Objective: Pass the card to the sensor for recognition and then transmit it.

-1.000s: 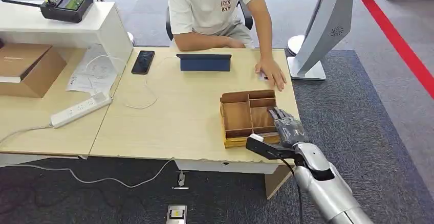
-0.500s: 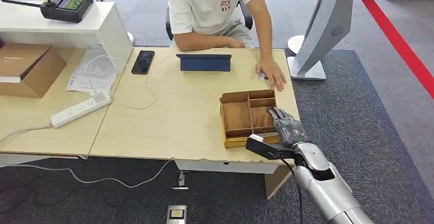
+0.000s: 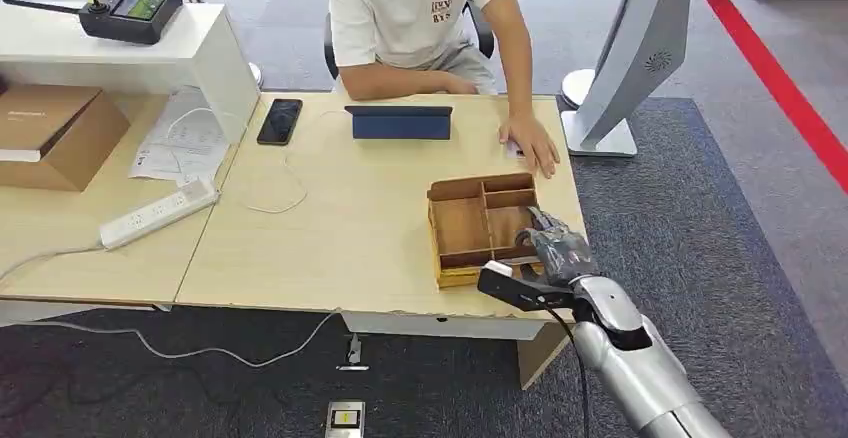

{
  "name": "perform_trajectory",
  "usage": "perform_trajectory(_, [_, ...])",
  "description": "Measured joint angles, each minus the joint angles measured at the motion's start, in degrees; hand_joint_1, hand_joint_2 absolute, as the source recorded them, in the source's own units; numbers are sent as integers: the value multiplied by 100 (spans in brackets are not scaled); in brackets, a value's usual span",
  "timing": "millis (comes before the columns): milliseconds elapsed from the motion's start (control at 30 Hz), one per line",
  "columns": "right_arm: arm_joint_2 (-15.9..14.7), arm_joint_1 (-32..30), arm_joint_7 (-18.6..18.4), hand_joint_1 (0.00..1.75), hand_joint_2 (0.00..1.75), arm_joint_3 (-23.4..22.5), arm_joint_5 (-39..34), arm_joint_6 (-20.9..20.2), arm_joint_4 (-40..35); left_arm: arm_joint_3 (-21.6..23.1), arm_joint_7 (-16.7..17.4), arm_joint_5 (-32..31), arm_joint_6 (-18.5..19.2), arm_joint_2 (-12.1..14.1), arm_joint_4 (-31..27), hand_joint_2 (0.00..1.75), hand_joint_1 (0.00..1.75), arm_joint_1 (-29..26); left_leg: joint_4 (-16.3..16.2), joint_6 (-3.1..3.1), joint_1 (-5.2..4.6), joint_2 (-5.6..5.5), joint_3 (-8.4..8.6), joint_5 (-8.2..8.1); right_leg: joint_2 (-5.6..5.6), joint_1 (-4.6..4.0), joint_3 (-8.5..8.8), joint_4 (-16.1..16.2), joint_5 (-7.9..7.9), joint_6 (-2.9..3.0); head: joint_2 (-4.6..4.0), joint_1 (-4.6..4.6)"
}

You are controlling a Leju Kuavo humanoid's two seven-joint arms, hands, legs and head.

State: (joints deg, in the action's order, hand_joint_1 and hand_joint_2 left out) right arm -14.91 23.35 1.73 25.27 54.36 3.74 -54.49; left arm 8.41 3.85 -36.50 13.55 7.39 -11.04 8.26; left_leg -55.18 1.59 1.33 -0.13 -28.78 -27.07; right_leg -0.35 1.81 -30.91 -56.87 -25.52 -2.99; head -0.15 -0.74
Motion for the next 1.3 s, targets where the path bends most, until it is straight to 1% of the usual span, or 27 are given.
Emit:
perform_trajectory(33, [4, 4, 2, 147, 175, -2, 0, 0, 0, 0, 0, 0, 0, 0, 0, 0, 0, 0, 0, 0, 0, 0, 0, 0, 0, 0, 0, 0, 0, 0, 0, 2])
perform_trajectory(67, [4, 11, 4, 175, 175, -7, 0, 0, 0, 0, 0, 0, 0, -2, 0, 0, 0, 0, 0, 0, 0, 0, 1, 0, 0, 0, 0, 0, 0, 0, 0, 2])
perform_trajectory(433, [20, 69, 44, 175, 175, -33, -39, -101, 11, 0, 0, -26, 15, -22, 0, 0, 0, 1, 0, 0, 0, 0, 0, 0, 0, 0, 0, 0, 0, 0, 0, 0])
perform_trajectory(833, [33, 174, 105, 175, 175, -44, -59, -30, 118, 0, 0, -90, 4, -42, 0, 0, 0, 4, 0, 0, 0, 0, 1, 0, 0, 0, 0, 0, 0, 0, 0, 0])
perform_trajectory(1100, [55, 255, 79, 175, 175, -173, -212, -6, 72, 0, -33, -229, 9, -46, 0, 0, 0, 20, -1, 0, 0, 0, 1, 0, 0, 0, 0, 0, 0, 0, 0, 0])
perform_trajectory(1300, [50, 320, 44, 175, 175, -302, -278, -9, -90, 0, -48, -295, 90, -46, 0, 0, 0, 63, -1, 0, 0, 0, 0, 0, 0, 0, 1, 0, 1, 0, 0, 2])
